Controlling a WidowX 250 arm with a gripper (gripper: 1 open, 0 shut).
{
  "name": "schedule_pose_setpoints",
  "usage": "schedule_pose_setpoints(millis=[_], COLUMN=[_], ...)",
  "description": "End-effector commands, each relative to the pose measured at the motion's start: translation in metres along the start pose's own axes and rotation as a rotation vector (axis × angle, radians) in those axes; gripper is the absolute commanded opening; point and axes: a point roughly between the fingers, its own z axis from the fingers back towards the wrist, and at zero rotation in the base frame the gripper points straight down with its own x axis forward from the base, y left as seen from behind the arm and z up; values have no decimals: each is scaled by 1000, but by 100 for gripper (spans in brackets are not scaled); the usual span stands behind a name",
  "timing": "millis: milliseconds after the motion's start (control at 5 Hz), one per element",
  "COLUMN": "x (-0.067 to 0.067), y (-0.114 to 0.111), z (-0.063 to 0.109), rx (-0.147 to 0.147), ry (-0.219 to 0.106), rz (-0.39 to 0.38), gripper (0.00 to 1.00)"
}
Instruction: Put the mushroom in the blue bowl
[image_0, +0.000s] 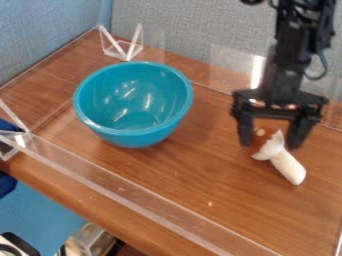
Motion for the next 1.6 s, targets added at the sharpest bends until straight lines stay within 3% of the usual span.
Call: schedule_pose_setpoints(millis=[0,800,1000,1400], x=[2,25,30,33], y=[-18,-28,-29,-24], z=[10,-15,-18,-23], rx=[-63,-51,-45,-34], ry=[-55,-95,-103,-135], rz=[155,261,274,308], gripper=[100,100,0,0])
